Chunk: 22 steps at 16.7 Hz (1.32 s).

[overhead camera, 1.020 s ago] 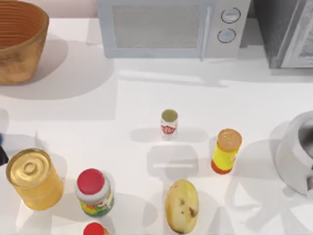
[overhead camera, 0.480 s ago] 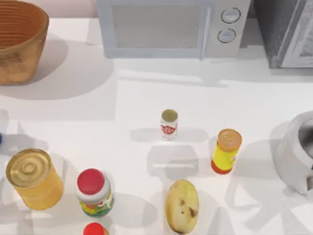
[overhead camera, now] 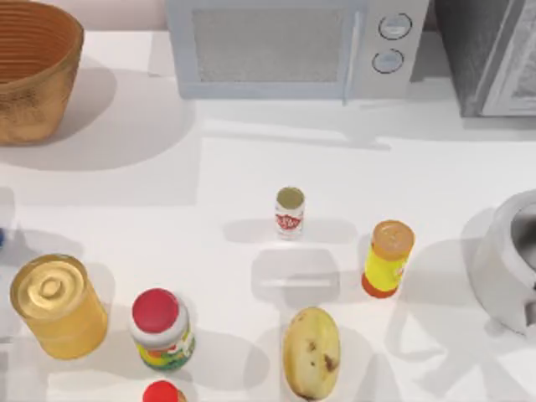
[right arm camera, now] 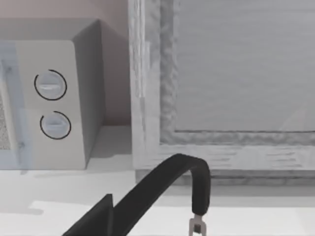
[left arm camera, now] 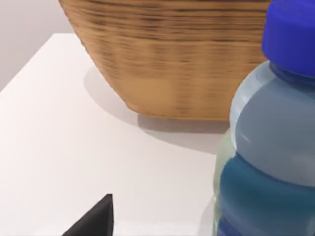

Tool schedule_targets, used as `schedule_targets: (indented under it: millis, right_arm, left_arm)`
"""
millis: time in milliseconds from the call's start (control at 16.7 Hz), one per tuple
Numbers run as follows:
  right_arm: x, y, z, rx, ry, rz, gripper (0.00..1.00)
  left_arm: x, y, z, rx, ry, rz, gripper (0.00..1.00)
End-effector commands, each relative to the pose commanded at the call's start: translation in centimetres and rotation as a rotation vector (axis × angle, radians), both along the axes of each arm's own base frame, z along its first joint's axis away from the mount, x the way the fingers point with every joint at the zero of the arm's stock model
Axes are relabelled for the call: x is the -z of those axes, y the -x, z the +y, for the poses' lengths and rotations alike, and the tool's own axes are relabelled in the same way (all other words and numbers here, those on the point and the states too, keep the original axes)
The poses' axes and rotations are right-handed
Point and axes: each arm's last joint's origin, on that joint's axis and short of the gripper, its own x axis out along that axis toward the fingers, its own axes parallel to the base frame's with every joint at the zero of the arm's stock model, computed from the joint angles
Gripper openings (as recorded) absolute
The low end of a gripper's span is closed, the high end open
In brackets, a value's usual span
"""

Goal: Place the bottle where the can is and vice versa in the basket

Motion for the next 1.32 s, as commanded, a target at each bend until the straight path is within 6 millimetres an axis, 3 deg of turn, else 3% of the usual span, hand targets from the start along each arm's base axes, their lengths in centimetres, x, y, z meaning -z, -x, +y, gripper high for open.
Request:
schedule_targets:
  millis: [240, 660, 1140, 1320]
  right_arm:
    - [0.0, 0.0, 0.0, 0.000, 0.000, 0.000, 1.00]
    - [0.0, 0.0, 0.0, 0.000, 0.000, 0.000, 1.00]
    - [0.0, 0.0, 0.0, 0.000, 0.000, 0.000, 1.00]
    - [0.0, 0.0, 0.0, 0.000, 0.000, 0.000, 1.00]
  left_arm:
    - [1.4, 0.3, -0.3, 0.054, 0.012, 0.017, 1.00]
    - [1.6, 0.2, -0.3, 0.061, 0.013, 0.017, 1.00]
    - [2.6, -5.1, -0.3, 0.064, 0.013, 0.018, 1.00]
    - [2.7, -5.6, -0.5, 0.063, 0.013, 0.018, 1.00]
